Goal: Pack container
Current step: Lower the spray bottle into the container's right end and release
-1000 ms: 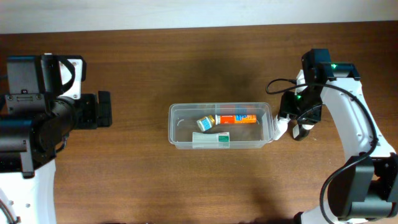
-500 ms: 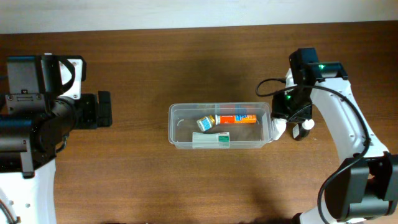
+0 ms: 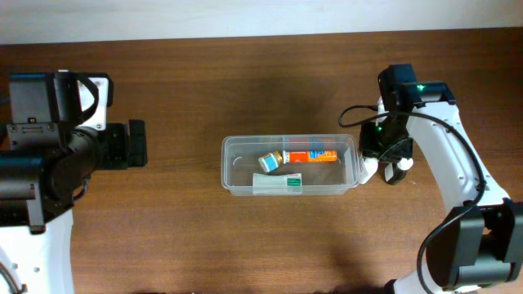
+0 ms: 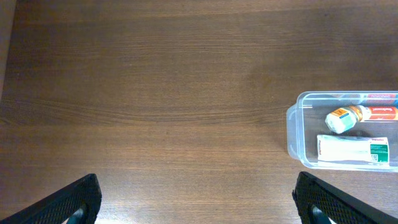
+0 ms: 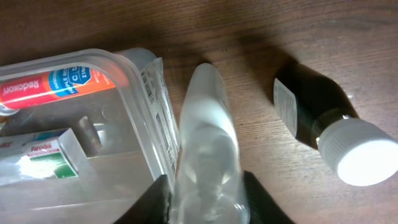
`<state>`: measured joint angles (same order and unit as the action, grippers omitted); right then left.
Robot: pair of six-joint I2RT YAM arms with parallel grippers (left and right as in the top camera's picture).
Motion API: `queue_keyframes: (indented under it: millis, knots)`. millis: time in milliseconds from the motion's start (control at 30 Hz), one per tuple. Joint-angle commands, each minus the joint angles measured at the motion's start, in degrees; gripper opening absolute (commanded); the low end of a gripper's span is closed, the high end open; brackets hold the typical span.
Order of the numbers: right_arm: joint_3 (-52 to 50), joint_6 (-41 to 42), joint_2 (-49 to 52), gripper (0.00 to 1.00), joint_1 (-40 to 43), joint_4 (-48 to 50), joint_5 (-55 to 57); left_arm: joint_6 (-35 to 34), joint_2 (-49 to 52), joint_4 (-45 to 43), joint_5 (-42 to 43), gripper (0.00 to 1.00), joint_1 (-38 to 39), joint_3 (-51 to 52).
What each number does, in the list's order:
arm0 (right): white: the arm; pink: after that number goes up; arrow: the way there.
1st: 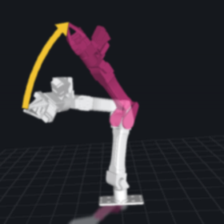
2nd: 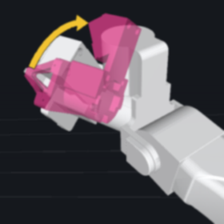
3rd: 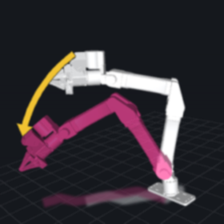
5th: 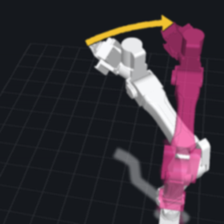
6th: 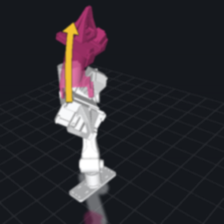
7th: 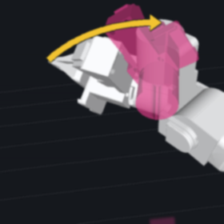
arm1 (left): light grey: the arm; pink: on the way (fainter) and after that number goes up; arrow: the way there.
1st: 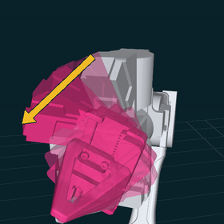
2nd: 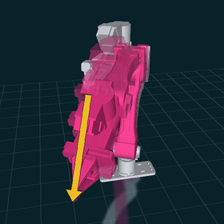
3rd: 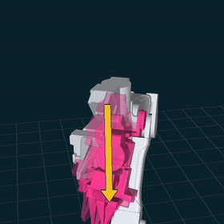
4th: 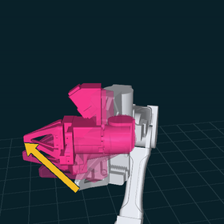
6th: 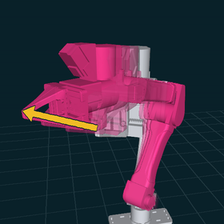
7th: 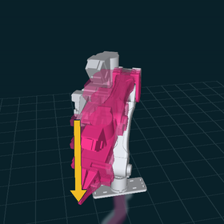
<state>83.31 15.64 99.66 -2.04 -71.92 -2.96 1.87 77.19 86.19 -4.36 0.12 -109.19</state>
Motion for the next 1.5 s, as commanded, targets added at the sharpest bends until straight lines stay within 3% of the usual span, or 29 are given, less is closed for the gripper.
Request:
queue_keyframes:
  millis: [0,267,767,1033,1467]
  knots:
    - [-1.5,0.5,1.0,0.28,-0.1,0.3,1.1,-0.6,-0.3,0.0,0.0,0.99,-0.3,-0.1]
    - [-0.8,0.5,0.0,0.10,-0.2,0.0,2.2,-0.6,-0.3,0.0,0.0,0.99,-0.3,-0.1]
    - [22.7,0.3,-12.6,0.04,-0.3,-19.1,2.7,-0.6,-0.3,0.0,0.0,0.99,-0.3,-0.1]
    - [21.9,0.3,-13.8,0.04,-2.9,-21.5,-4.1,-0.6,-0.3,0.0,0.0,0.99,-0.3,-0.1]
    - [8.9,4.8,-11.1,0.04,-12.7,-11.5,-3.7,-0.6,-0.3,0.0,0.0,0.99,-0.3,-0.1]
